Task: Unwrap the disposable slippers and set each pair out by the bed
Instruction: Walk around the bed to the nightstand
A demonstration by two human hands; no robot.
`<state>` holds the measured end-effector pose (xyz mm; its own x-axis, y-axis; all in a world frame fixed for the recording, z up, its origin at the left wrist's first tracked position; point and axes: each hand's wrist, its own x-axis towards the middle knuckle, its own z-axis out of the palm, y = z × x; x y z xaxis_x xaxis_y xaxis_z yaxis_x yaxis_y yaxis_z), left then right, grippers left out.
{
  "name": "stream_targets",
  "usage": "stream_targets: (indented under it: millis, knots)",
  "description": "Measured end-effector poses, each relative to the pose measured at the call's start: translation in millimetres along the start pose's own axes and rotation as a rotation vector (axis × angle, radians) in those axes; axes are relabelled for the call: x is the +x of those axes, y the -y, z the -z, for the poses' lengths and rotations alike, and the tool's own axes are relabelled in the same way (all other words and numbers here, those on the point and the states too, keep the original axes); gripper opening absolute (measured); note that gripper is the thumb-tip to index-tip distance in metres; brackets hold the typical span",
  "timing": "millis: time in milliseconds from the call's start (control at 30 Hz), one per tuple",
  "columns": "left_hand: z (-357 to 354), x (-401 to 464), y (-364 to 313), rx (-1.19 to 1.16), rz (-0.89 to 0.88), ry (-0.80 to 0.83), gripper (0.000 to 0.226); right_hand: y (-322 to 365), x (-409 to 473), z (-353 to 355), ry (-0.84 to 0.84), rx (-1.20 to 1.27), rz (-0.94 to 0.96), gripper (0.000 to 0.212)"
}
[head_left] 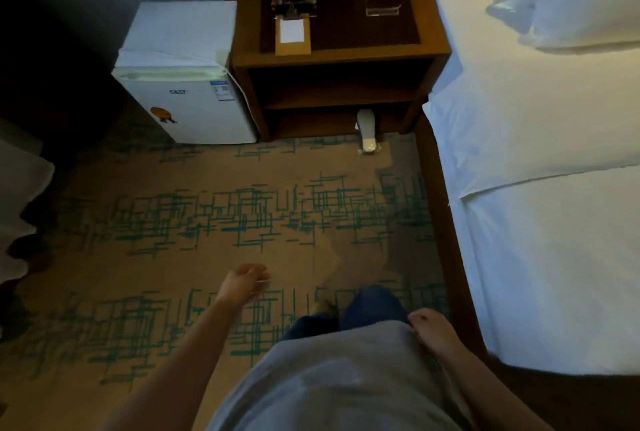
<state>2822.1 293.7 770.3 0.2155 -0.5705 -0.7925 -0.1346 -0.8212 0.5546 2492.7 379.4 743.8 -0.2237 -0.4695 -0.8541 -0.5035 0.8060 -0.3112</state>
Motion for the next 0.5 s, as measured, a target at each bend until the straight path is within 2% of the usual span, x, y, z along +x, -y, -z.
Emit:
stream_targets:
  millis: [133, 300, 400, 500]
  knots:
    - [-10, 31, -38, 0.042, -0.014, 0.003, 0.021, 22, 28, 11, 0.037, -0.051, -0.030, 0.032]
    - [-39, 68, -62, 0.113, 0.060, 0.023, 0.023, 77, 71, 44, 0.078, -0.065, -0.023, 0.035]
    - [-59, 85, -82, 0.138, 0.113, 0.067, 0.018, 116, 110, 80, 0.070, 0.007, -0.014, 0.027]
    - [-73, 107, -109, 0.170, 0.175, 0.053, 0.023, 157, 146, 120, 0.081, 0.009, -0.006, 0.019]
